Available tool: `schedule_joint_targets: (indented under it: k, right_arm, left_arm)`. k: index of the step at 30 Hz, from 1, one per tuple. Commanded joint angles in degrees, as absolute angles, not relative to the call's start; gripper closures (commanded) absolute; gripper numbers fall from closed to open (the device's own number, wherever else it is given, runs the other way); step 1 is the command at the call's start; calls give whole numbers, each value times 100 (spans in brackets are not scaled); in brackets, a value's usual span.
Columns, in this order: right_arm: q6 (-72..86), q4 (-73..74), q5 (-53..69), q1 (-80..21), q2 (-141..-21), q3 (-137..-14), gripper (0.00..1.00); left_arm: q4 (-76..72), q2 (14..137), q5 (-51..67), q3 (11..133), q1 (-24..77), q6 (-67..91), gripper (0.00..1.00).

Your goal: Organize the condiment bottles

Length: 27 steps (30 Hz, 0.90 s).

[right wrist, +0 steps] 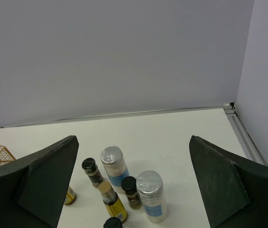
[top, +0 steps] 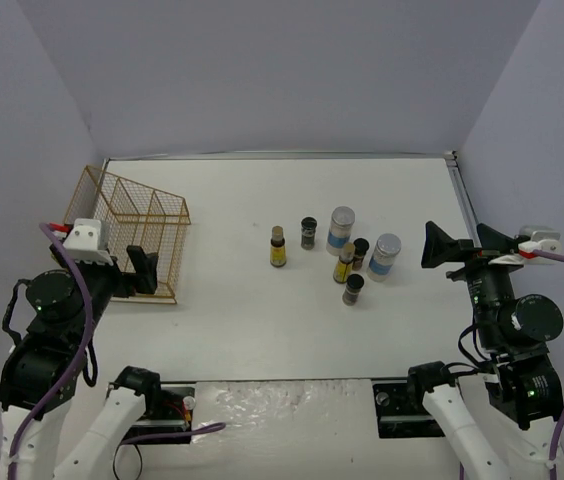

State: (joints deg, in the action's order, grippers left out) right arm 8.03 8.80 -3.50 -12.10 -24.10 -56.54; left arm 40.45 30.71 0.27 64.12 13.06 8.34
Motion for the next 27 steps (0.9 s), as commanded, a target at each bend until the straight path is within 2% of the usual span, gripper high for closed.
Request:
schedule_joint_targets:
  k: [1,8,13,20,27]
  right_arm:
    - [912,439,-265,-1248,-2496,-5622,0]
    - [1012,480,-211,-1248,-2512,-5581,0]
    - [1089,544,-199,-1243,-2549,-5547,0]
    - [1135,562,-99,-1248,-2540,-5433,0]
    - [1094,603,-128,-1248,-2477,-5405,0]
  left_arm:
    - [3723,3542,655,6623,1336,1072,3]
    - [3301,4385,1116,6542,1336,1126,3]
    - [2481,5240,1559,6404,1497,1760,3]
    - [1532,6475,205,6536,2879,1952,3]
    - [717,7818,-628,6901,3692,1918,3]
